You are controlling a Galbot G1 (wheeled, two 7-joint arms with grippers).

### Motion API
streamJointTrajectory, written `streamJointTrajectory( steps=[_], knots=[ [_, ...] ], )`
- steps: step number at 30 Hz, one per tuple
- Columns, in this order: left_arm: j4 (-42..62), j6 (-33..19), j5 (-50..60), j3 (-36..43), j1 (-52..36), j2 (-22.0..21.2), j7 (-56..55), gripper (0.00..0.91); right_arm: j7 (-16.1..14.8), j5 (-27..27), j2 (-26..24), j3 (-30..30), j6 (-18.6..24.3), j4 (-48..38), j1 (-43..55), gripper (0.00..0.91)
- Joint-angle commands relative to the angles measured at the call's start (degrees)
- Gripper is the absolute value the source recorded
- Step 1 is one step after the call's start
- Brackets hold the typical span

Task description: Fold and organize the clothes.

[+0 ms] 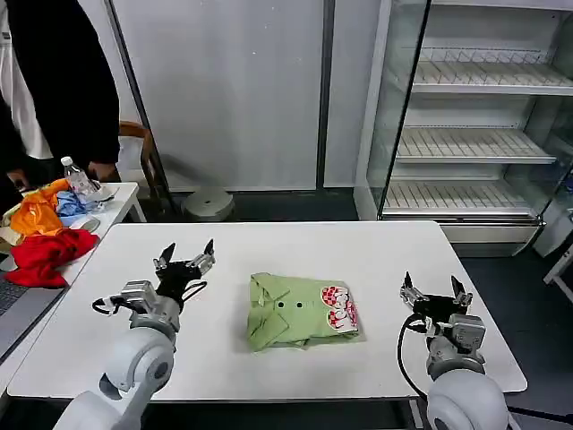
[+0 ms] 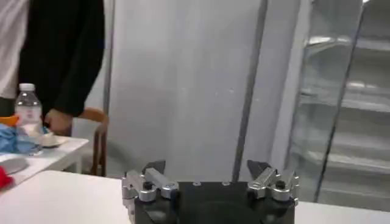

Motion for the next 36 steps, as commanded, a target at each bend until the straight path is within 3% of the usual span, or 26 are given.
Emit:
streamJointTrajectory(
  steps=[1,20,36],
  knots=[
    [3.41,-0.59,-1.04,-3.72,0.34,2.31,-0.05,0.907,0.07,1.04,-1.19,1.29,0.15,-1.04,-0.37,0.907],
    [6.00,-1.42,-1.81,-4.75,0.10,2.96,0.18,0.907,-1.93,2.30,-2.67,3.42,-1.38,-1.46,-0.96,0.907],
    [5.76,-1.47,-1.77,-4.06,0.45,2.27,0.17,0.907,-1.08,3.86,-2.19,2.71,-0.03,-1.31,-0.04,0.907]
  ],
)
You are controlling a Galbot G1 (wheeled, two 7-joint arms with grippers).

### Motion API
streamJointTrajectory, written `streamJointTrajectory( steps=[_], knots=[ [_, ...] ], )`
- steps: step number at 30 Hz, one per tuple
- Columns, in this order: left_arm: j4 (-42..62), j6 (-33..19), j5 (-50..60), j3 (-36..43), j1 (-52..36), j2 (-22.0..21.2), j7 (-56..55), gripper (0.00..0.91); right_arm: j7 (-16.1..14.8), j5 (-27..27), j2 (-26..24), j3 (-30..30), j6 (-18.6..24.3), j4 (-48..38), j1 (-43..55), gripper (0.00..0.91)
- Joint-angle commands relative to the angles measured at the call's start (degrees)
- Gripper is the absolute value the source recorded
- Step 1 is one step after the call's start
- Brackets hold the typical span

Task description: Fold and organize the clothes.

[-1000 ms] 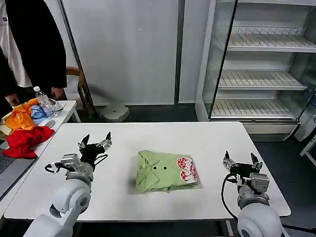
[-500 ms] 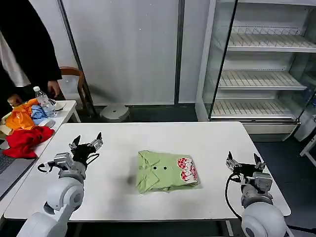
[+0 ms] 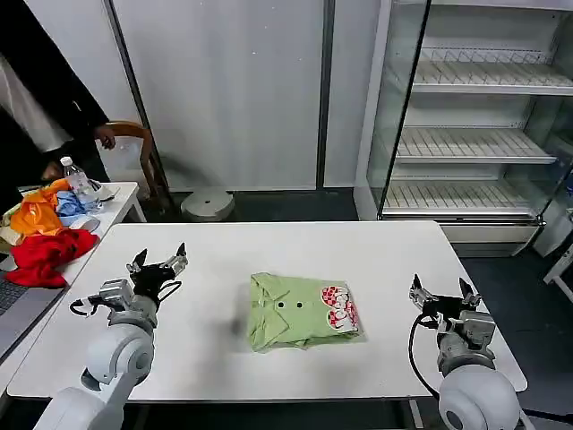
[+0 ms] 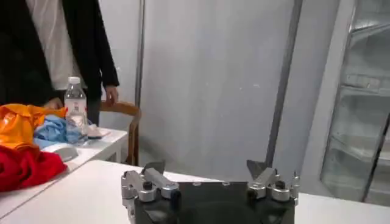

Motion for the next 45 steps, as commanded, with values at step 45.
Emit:
streamJointTrajectory(
  steps=[45],
  knots=[
    [0.23,-0.53,0.72,1.16,0.88,-0.86,0.06,0.907,-1.09,-0.27,0.39,-0.39,-1.26,1.87,0.16,0.907]
  ],
)
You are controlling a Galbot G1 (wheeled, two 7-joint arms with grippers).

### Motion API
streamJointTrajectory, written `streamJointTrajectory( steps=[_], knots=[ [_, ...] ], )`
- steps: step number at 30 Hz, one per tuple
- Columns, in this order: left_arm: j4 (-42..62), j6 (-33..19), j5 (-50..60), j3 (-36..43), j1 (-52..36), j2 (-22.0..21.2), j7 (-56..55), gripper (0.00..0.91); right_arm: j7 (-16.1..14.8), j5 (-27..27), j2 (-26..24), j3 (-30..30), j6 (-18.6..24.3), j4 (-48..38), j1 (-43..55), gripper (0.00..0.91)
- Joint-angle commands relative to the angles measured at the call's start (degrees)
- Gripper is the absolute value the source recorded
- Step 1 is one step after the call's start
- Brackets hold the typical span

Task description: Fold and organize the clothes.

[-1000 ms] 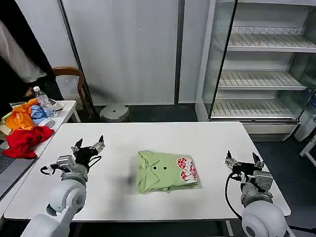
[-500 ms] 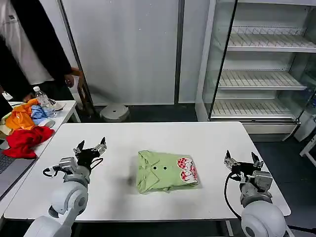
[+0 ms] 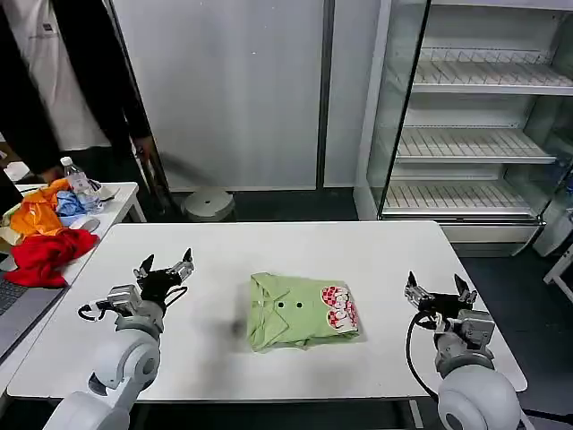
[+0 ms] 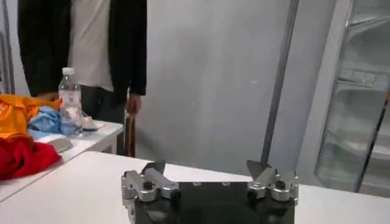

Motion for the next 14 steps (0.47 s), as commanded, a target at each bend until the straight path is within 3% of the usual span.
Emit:
streamJointTrajectory(
  steps=[1,14],
  knots=[
    [-0.05,-0.05,0.03,-0.02,0.10,0.06,0.04,0.907,-0.23,-0.10,0.09,-0.02,-0.50,0.08,-0.01,0.907],
    [-0.13,-0.05,0.04,0.13,0.01,0.13,0.00,0.907,-0.48,-0.04,-0.07,-0.03,-0.53,-0.03,0.15,0.907]
  ],
)
